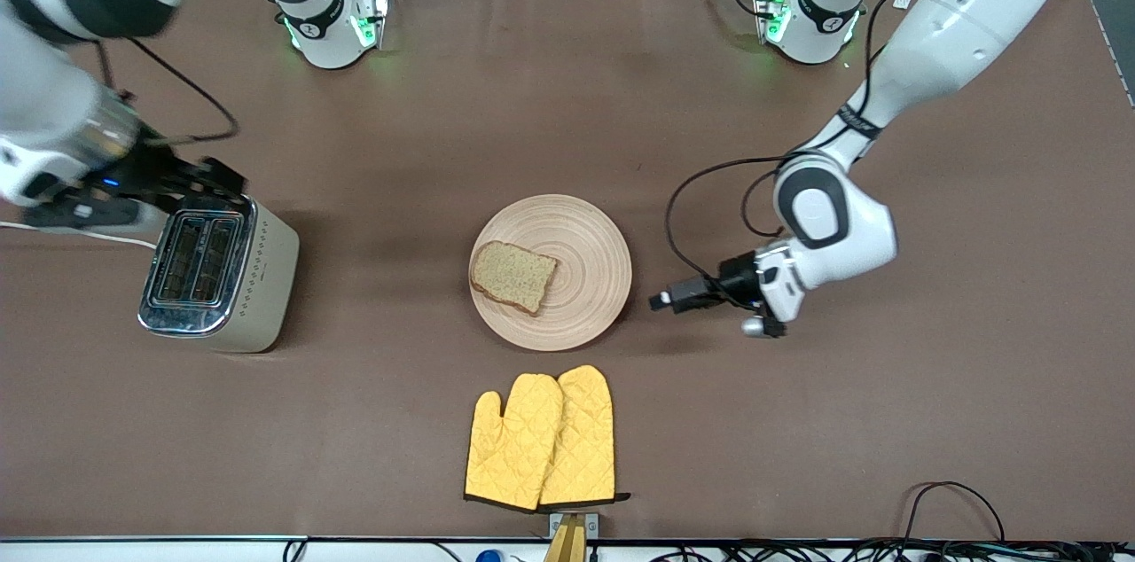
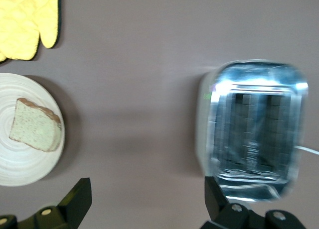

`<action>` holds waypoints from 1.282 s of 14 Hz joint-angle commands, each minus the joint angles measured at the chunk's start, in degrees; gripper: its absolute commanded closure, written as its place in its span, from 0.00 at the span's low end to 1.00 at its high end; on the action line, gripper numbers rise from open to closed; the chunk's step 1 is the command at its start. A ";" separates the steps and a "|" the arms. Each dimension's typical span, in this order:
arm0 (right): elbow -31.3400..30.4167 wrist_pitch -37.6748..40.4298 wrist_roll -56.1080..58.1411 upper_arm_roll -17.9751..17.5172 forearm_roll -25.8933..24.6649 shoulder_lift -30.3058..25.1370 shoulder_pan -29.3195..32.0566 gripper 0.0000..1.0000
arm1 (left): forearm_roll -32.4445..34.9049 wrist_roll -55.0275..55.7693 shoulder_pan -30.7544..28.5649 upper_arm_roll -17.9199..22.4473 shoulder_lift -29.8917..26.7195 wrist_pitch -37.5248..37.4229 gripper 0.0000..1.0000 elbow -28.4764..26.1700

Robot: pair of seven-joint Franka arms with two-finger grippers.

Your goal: Move plate and put bread in toaster

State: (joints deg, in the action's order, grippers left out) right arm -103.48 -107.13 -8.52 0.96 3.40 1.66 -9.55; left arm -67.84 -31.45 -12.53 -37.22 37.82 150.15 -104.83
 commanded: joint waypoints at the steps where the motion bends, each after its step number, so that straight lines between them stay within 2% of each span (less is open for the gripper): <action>1: -1.37 -6.22 -6.93 0.36 3.09 4.47 -5.46 0.00 | 4.79 1.56 -5.20 0.13 -3.89 -1.08 0.00 -1.69; 3: -1.11 -10.97 -12.02 0.45 3.28 8.60 -9.76 0.00 | 12.42 6.64 -7.93 0.13 -5.82 -1.69 0.00 -1.43; 5: -0.84 -14.49 -19.66 0.53 2.58 13.08 -13.89 0.00 | 22.69 13.40 -12.05 0.22 -6.71 -6.41 0.00 0.49; 7: 0.56 -16.43 -25.56 0.62 1.35 17.47 -17.07 0.00 | 33.07 18.51 -17.24 0.05 -7.23 -15.89 0.00 4.79; 10: 0.83 -20.91 -31.37 0.71 -0.93 21.88 -20.06 0.00 | 47.14 24.31 -21.29 0.05 -7.41 -31.44 0.00 15.24; 12: 1.18 -21.89 -34.36 0.71 -3.91 23.81 -21.47 0.05 | 53.22 29.66 -21.31 0.13 -8.89 -41.02 0.00 21.75; 13: 2.14 -21.89 -36.55 0.71 -5.41 25.13 -22.35 0.05 | 55.94 33.17 -21.31 0.13 -10.56 -43.94 0.00 23.34; 15: 4.16 -21.89 -40.42 0.71 -8.05 27.85 -23.93 0.05 | 61.04 37.84 -21.13 -0.30 -14.86 -47.30 0.00 24.06; 18: 4.26 -24.34 -40.88 0.71 -8.59 29.97 -24.20 0.08 | 68.43 38.92 -20.78 -0.57 -20.84 -51.78 0.00 24.06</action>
State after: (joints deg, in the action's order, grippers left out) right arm -100.61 -130.17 -47.96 1.03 -3.85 29.85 -33.32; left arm -3.22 6.45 -33.52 -38.11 21.54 101.45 -79.81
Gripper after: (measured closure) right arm 0.075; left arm 0.000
